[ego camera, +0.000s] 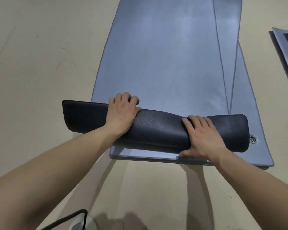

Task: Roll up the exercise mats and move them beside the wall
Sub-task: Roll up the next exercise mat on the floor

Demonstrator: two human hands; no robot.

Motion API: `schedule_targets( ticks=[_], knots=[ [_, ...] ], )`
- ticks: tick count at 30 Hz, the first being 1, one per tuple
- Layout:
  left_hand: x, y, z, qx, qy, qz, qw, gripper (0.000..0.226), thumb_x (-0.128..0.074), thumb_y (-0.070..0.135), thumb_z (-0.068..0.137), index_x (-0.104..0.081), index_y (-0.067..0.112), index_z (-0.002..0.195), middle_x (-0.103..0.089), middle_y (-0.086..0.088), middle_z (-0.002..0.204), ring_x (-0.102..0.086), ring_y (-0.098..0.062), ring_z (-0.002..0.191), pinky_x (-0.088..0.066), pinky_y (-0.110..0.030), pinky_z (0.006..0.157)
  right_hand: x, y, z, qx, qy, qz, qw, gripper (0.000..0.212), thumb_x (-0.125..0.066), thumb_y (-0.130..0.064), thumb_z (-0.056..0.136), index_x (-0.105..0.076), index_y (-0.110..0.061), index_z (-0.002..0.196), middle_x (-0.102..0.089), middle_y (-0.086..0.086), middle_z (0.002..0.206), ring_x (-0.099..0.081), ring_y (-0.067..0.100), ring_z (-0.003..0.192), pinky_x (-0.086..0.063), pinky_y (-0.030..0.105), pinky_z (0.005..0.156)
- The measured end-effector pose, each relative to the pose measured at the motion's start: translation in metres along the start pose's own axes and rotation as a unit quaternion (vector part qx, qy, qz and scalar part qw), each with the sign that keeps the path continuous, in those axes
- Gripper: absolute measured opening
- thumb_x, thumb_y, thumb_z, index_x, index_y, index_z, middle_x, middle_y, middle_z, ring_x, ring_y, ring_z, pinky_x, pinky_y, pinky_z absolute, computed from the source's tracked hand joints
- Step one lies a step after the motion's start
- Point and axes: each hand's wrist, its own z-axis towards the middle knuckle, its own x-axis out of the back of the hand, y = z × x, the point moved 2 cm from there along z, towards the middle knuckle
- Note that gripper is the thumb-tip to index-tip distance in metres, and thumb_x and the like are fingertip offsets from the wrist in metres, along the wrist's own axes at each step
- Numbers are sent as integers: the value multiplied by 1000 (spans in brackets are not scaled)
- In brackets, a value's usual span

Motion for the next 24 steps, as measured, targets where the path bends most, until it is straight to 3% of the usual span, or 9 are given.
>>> schedule_targets(
  ticks=[3,6,9,12,14,17,20,24],
  knots=[
    [-3,7,-7,-29,10,35,999,31,-53,45,103,-66,17,105,-62,-7,105,-53,-30,94,-33,-40,81,-6,-2,10,40,-73,7,996,99,-70,-69,70,-28,-24,147,-44,3,138,-49,28,117,-40,38,102],
    [0,3,-24,-59,-80,24,995,63,-36,69,99,-63,20,128,-60,-2,128,-53,-26,114,-40,-41,98,8,2,18,48,-111,33,992,81,-70,-58,72,-35,-28,138,-50,0,124,-51,24,99,-42,34,78],
    [1,-9,-43,-85,-222,6,971,101,-44,87,83,-35,21,157,-39,0,159,-35,-26,143,-30,-44,120,14,5,20,46,-144,79,985,80,-72,-56,67,-41,-32,137,-52,-3,115,-53,23,92,-44,34,73],
    [-1,-24,-53,-143,-250,79,954,107,-62,76,84,-9,29,164,-19,3,170,-22,-35,152,-20,-52,126,9,3,22,37,-147,94,984,82,-73,-59,66,-43,-35,138,-56,-4,117,-56,23,94,-45,34,75],
    [-3,-34,-56,-149,-248,109,951,109,-71,64,84,-1,34,163,-14,-2,170,-24,-38,149,-25,-51,123,12,5,28,40,-159,103,981,82,-74,-59,64,-47,-37,138,-57,-5,113,-59,23,99,-47,35,79],
    [-11,-40,-55,-108,-238,81,962,111,-81,58,72,-18,33,160,-29,-9,157,-43,-30,134,-43,-40,109,18,9,34,50,-156,101,981,76,-77,-57,63,-54,-38,134,-61,-7,108,-58,20,102,-44,34,79],
    [-22,-47,-56,-63,-265,-13,962,86,-79,52,68,-38,30,141,-51,5,135,-55,-21,115,-52,-37,92,14,11,36,52,-142,109,982,70,-76,-60,63,-61,-40,128,-62,-12,98,-59,18,96,-45,33,76],
    [-15,-57,-42,-4,-323,-137,936,61,-84,45,69,-53,38,120,-65,15,111,-61,-13,94,-48,-30,78,32,24,50,26,-213,166,962,53,-84,-59,62,-71,-35,107,-71,-12,92,-64,16,88,-55,35,79]
  ],
)
